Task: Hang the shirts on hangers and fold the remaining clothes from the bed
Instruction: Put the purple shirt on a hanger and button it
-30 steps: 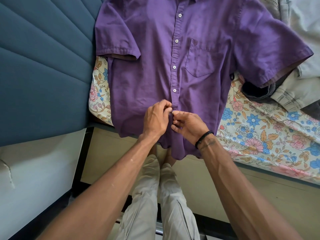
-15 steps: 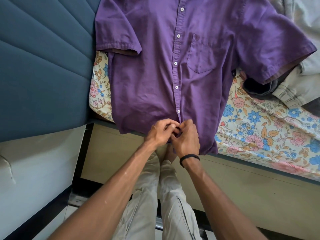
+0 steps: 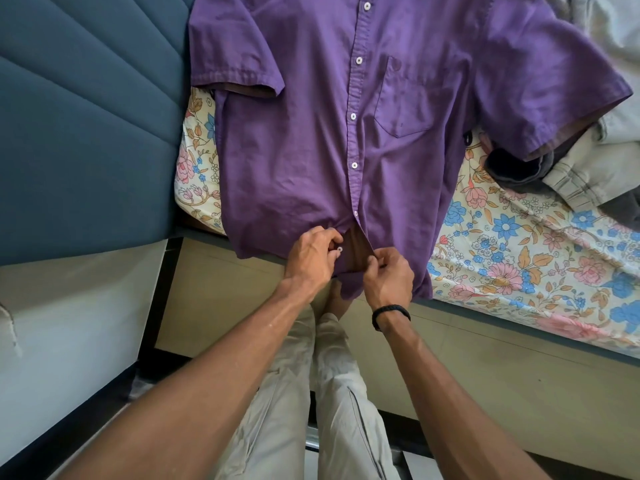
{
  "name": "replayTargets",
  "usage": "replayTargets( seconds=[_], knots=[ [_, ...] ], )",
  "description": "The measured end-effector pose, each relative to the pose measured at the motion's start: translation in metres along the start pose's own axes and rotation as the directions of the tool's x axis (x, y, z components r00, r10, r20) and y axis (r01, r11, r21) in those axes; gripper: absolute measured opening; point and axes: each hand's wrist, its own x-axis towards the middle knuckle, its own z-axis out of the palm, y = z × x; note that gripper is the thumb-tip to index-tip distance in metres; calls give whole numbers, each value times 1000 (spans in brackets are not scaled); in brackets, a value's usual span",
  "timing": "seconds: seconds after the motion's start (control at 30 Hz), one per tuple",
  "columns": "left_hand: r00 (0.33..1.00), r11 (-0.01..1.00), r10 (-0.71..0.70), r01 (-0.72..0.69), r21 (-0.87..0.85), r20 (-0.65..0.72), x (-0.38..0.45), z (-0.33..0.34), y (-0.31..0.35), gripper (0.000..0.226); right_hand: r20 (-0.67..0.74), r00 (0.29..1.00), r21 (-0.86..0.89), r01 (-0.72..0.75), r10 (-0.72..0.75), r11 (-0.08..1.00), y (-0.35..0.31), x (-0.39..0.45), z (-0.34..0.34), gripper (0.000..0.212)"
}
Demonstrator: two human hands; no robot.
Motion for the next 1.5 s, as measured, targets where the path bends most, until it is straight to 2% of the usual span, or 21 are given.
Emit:
replayTargets(
  seconds=[0.2,0.3,0.43,0.6,0.8,0.93,1.07,1.2,1.3,1.4,1.5],
  knots=[
    [1000,986,-19,20,166,-9,-4,7,9,12,58,997,-6,49,-49,999,7,1,2,12],
    [996,994,-58,64,94,-60,-10,8,15,8,76,995,-5,63,-62,998,9,-1,6,17],
    [965,963,-242,227,-144,-97,-23,13,15,14,128,986,102,96,-109,990,8,-12,8,18],
    [953,906,-299,266,-330,-53,-44,15,17,5,164,986,247,-13,-28,969,-8,-32,-2,10],
    [945,880,-328,306,-362,0,-44,6,13,12,241,971,384,-87,-9,919,-11,-36,-4,12],
    [935,860,-351,342,-379,47,-42,-2,14,3,304,953,493,-147,-11,857,-13,-35,-12,27],
    [923,818,-358,383,-429,141,-37,-1,7,3,395,914,575,-325,93,751,-7,-33,-10,19],
    [922,798,-322,386,-463,213,-36,-1,2,6,452,883,561,-390,124,730,-2,-27,-9,15],
    [922,793,-321,387,-471,217,-36,-3,1,14,434,894,520,-348,109,780,-1,-23,-9,8],
    [915,783,-351,402,-474,197,-35,0,5,8,320,945,482,-224,67,847,-3,-21,-5,9],
    [901,759,-391,431,-487,188,-32,1,9,40,219,975,462,-147,48,874,-5,-21,-3,9]
  ],
)
